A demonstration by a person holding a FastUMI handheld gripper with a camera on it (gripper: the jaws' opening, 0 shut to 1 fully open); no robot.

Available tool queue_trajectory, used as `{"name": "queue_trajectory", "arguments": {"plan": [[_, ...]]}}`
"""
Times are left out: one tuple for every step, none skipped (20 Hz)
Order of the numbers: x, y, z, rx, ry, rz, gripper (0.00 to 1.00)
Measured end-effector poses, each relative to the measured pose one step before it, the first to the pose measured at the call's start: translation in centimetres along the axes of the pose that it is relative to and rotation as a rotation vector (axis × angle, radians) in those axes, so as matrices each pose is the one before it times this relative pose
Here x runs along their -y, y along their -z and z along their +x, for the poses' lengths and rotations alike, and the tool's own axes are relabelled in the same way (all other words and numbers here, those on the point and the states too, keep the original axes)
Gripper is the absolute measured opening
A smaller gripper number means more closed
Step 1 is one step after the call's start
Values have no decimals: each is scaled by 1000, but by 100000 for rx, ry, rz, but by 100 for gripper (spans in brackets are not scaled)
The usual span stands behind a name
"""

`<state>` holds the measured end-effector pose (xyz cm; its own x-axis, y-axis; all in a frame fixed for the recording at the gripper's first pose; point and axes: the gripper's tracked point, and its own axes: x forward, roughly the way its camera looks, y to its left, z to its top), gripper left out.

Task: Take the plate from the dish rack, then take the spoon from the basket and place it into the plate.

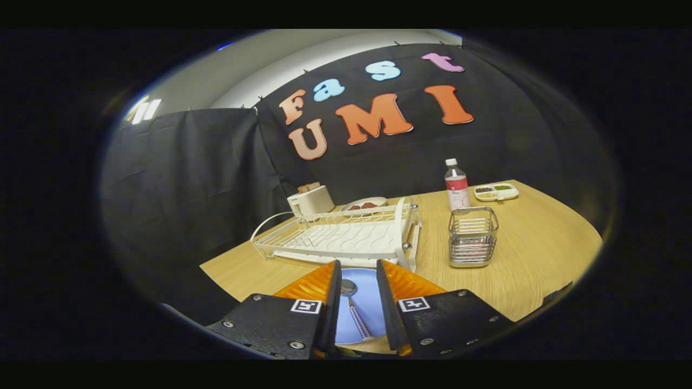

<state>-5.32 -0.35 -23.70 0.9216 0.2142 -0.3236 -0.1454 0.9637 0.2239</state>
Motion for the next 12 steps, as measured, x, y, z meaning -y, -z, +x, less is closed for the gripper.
{"name": "queue_trajectory", "arguments": {"plan": [[329,-845,-197,2386,2649,-1540,40],[254,-1031,-219,2717,2626,-1882,47],[166,-1080,-261,2710,2069,-1802,50],[-239,-1223,-169,3205,1545,-1317,58],[158,-1157,-116,2702,2572,-1017,61],[315,-1000,-157,3047,2791,-1121,66],[268,-1128,-140,2858,2785,-1177,69],[50,-911,-226,2417,2506,-1072,73],[63,-1029,-143,2573,2059,-1069,75],[76,-1054,-360,2315,2287,-652,78],[-44,-955,-267,2406,1173,-554,80],[-223,-904,-48,2178,943,-482,83]]}}
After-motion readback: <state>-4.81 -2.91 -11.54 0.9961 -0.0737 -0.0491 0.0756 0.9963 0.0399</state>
